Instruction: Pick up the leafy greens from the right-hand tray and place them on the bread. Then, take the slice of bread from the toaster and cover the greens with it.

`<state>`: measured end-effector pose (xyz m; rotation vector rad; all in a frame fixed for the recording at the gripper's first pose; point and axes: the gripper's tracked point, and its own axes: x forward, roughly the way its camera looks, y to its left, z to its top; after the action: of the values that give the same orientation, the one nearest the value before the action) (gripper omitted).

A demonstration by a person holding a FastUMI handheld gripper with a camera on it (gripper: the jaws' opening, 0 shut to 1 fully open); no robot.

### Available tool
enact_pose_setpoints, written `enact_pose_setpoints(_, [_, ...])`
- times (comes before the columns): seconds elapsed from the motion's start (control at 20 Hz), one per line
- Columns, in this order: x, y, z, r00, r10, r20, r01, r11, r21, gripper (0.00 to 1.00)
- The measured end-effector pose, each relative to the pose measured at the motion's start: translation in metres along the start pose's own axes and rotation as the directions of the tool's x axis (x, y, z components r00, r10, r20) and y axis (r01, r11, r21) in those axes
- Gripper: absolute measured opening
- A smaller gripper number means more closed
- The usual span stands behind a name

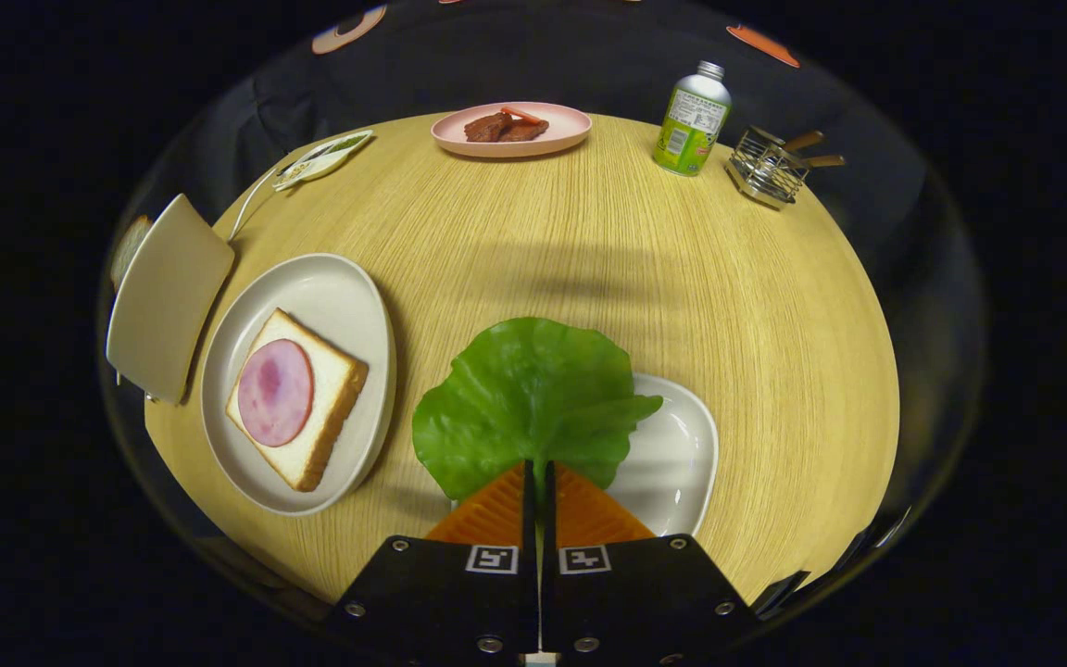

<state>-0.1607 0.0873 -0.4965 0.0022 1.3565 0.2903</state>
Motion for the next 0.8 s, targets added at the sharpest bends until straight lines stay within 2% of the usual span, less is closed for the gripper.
enact_pose_setpoints(0.45, [-0.056, 0.016, 0.040, 0.988, 0.082, 0.132, -0.097, 0.989, 0.114, 0.01])
enact_pose_setpoints(0.6, [-0.075, 0.037, 0.061, 0.975, 0.132, 0.177, -0.151, 0.984, 0.095, 0.01])
enact_pose_setpoints(0.8, [-0.089, 0.080, 0.072, 0.961, 0.210, 0.180, -0.220, 0.975, 0.035, 0.02])
